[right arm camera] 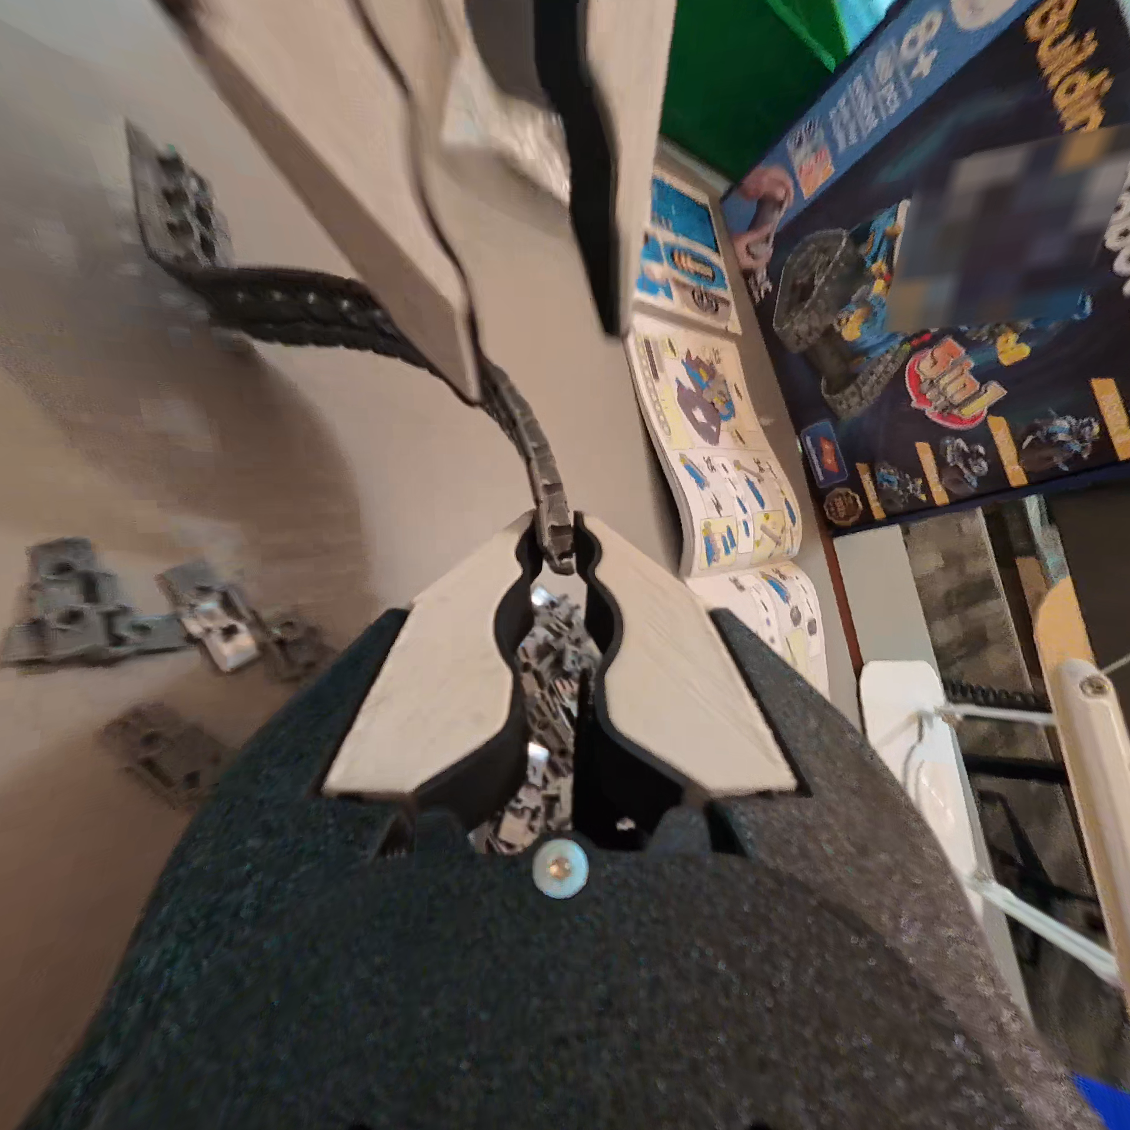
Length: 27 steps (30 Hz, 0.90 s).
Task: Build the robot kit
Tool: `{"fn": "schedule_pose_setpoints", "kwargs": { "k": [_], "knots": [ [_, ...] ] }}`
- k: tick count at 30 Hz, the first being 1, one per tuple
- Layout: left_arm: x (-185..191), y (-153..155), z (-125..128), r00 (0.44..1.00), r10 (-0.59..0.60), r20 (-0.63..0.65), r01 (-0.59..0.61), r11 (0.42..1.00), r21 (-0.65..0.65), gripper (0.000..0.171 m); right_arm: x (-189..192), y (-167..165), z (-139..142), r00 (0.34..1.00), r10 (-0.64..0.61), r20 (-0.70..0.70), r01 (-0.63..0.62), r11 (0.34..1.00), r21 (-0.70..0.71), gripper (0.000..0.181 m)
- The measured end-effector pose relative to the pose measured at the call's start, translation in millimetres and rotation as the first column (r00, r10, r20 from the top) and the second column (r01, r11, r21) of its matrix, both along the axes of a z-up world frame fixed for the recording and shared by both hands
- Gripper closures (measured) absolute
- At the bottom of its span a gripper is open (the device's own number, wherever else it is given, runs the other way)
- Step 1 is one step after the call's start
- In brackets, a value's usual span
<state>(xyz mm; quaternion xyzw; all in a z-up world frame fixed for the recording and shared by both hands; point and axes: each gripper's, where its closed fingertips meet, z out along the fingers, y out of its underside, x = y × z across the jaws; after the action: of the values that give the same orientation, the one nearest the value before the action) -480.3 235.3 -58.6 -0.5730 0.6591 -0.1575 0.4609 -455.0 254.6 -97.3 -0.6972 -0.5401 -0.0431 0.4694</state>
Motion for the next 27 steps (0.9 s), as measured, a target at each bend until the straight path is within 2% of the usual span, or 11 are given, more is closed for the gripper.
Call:
{"fn": "schedule_pose_setpoints", "kwargs": {
  "k": [2,5,8,10,11,12,17,21,27],
  "knots": [
    [0.0,2.0,16.0,1.0,0.003,0.024,-0.004,0.997,0.075,0.137,9.7,12.8,-5.6,0.998,-0.028,0.052,0.028,1.0,0.003,0.174],
    [4.7,-1.9,18.2,0.999,-0.039,-0.002,0.039,0.998,0.051,0.137,9.2,20.0,-9.3,1.0,-0.012,-0.013,0.011,0.999,-0.051,0.174],
    [11.9,11.0,-11.2,0.991,-0.023,-0.131,0.037,0.993,0.11,0.136,-2.0,15.2,-2.4,0.995,0.051,-0.085,-0.055,0.997,-0.053,0.173],
    [18.4,16.1,-27.5,0.986,-0.032,-0.162,0.049,0.993,0.106,0.137,-7.9,7.2,-0.9,0.989,0.114,-0.091,-0.116,0.993,-0.022,0.173],
    [21.5,16.8,-32.5,0.986,-0.045,-0.164,0.061,0.994,0.093,0.145,-9.2,2.6,-1.0,0.986,0.144,-0.088,-0.145,0.989,0.0,0.173],
    [24.0,13.2,-36.7,0.983,-0.078,-0.165,0.091,0.993,0.071,0.163,-5.0,3.3,-1.8,0.988,0.138,-0.064,-0.136,0.99,0.039,0.172],
    [32.0,10.9,-34.3,0.98,-0.164,-0.11,0.182,0.969,0.168,0.164,11.8,-3.5,4.6,0.986,0.144,-0.086,-0.128,0.978,0.167,0.173],
    [33.3,8.6,-33.1,0.969,-0.245,-0.03,0.246,0.949,0.197,0.164,12.3,-7.8,7.6,0.974,0.156,-0.164,-0.136,0.982,0.13,0.174],
    [25.9,1.4,-36.6,0.961,-0.273,0.027,0.263,0.945,0.195,0.164,-2.8,-12.8,4.9,0.967,0.199,-0.161,-0.187,0.979,0.083,0.175]
  ]
}}
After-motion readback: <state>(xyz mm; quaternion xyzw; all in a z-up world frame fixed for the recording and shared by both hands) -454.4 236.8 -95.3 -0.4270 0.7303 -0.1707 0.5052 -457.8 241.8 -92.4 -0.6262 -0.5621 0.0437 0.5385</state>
